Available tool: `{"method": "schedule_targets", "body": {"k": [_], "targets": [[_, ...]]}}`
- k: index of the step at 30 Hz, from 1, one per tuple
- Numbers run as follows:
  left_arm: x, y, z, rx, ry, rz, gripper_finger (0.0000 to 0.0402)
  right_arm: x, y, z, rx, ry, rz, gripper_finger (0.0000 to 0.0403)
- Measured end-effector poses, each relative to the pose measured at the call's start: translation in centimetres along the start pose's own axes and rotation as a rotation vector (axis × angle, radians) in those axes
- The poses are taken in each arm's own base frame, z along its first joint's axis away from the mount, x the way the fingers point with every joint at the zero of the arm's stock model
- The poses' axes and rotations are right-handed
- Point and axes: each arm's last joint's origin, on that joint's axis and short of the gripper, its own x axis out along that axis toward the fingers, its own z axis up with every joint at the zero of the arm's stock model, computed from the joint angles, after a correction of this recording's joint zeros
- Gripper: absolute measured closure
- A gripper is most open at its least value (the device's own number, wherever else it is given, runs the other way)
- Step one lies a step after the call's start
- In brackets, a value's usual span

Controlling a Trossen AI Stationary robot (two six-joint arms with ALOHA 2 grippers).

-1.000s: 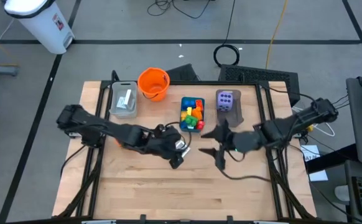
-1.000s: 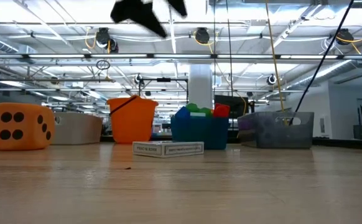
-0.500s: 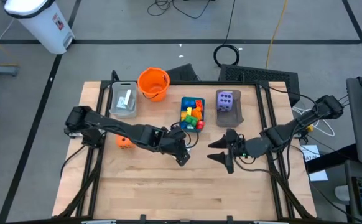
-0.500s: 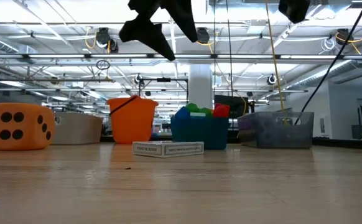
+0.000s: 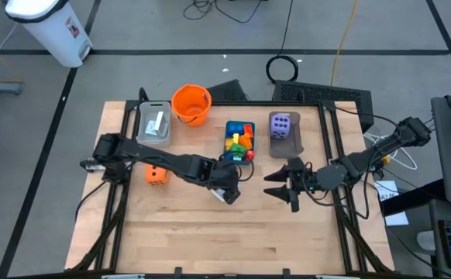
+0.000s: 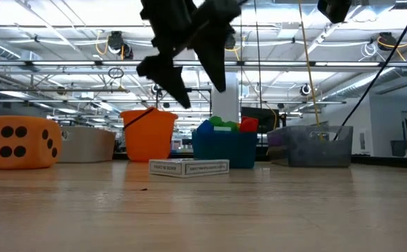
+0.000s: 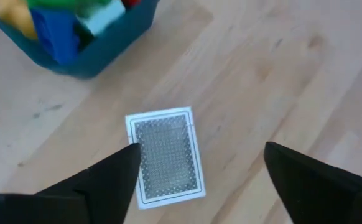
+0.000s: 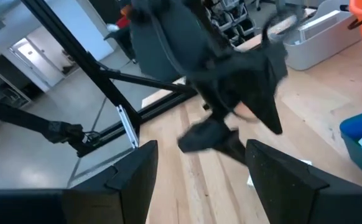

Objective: Pick & Place Toys
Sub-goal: Put the black deck of cards into the gray bin

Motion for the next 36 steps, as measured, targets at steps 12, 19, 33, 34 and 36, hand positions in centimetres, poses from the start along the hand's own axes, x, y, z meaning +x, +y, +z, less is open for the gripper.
{"method": "schedule_targets", "body": {"k": [12, 19, 33, 34, 36], "targets": [[4.4, 0.2, -1.0, -0.035, 0.099, 0.071, 0.0011, -0.1, -0.1, 0.0, -0.002, 0.003, -0.003, 0.0167], [5.5, 0.3, -1.4, -0.026, 0.129, 0.094, 0.0004, -0.1, -0.1, -0.1, -0.004, 0.008, -0.006, 0.0167], [8.2, 0.7, -2.6, -0.019, 0.185, 0.175, 0.0002, -0.1, -0.1, -0.1, 0.018, 0.014, -0.011, 0.0167], [8.4, 0.8, -2.7, -0.016, 0.192, 0.182, 0.0002, -0.1, -0.1, -0.1, 0.019, 0.014, -0.011, 0.0167], [8.7, 0.8, -2.8, -0.012, 0.198, 0.188, 0.0002, -0.1, -0.1, -0.1, 0.019, 0.014, -0.011, 0.0167]]}}
